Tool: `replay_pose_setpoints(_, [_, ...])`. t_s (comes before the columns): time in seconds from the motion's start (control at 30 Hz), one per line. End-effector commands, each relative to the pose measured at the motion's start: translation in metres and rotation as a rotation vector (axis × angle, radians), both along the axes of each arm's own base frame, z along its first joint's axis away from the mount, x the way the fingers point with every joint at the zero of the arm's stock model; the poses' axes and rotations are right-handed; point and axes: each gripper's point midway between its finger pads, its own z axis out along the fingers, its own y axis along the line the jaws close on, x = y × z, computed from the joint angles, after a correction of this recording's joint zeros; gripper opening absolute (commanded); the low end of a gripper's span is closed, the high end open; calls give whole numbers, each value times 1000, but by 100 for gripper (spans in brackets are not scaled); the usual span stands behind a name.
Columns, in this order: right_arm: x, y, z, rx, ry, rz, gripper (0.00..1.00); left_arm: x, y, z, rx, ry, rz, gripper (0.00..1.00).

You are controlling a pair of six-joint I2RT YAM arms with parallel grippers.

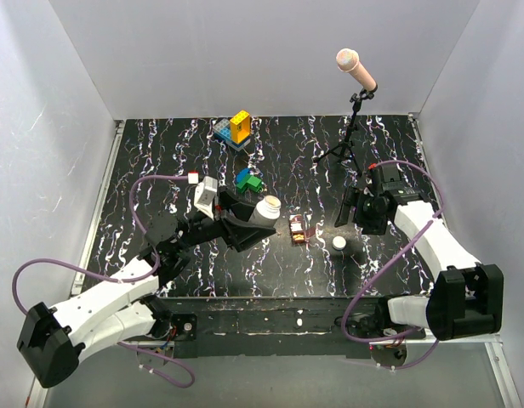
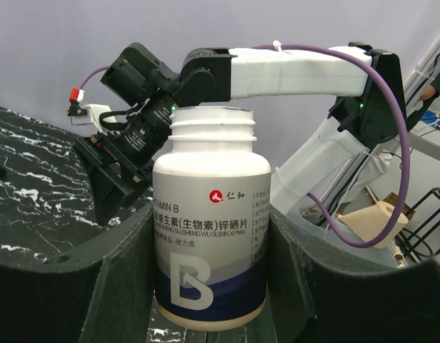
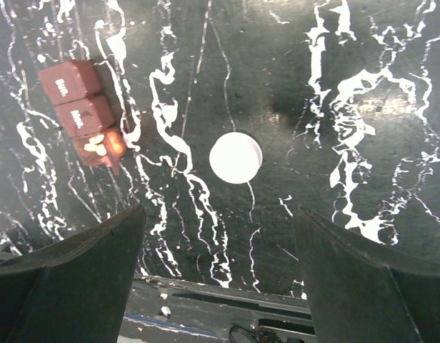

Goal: Sort the pills into containers

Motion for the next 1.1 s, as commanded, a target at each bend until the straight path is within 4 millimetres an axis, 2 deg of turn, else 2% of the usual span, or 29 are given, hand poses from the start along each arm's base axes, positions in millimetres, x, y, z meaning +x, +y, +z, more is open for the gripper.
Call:
replay_pose_setpoints(0.0, [7,-10,5,-81,6,-35,90,-2,6,16,16,-49,21,0])
replay_pose_setpoints(0.27, [11,5,4,-114,33,12,89,-3,12,11,48,-43,47,0])
replay_pose_setpoints(0.43, [13,17,-3,-119,65,43,88,-3,11,10,51,-36,44,0])
replay_pose_setpoints(0.6, [9,22,-17,-125,121,62,82,-3,10,7,58,-28,41,0])
replay_pose_setpoints(0.87, [1,17,-45,-162,214,63,79,-3,10,6,65,-20,40,0])
replay_pose_setpoints(1.07, [-2,16,-60,-174,252,66,73,-3,12,5,67,-13,45,0])
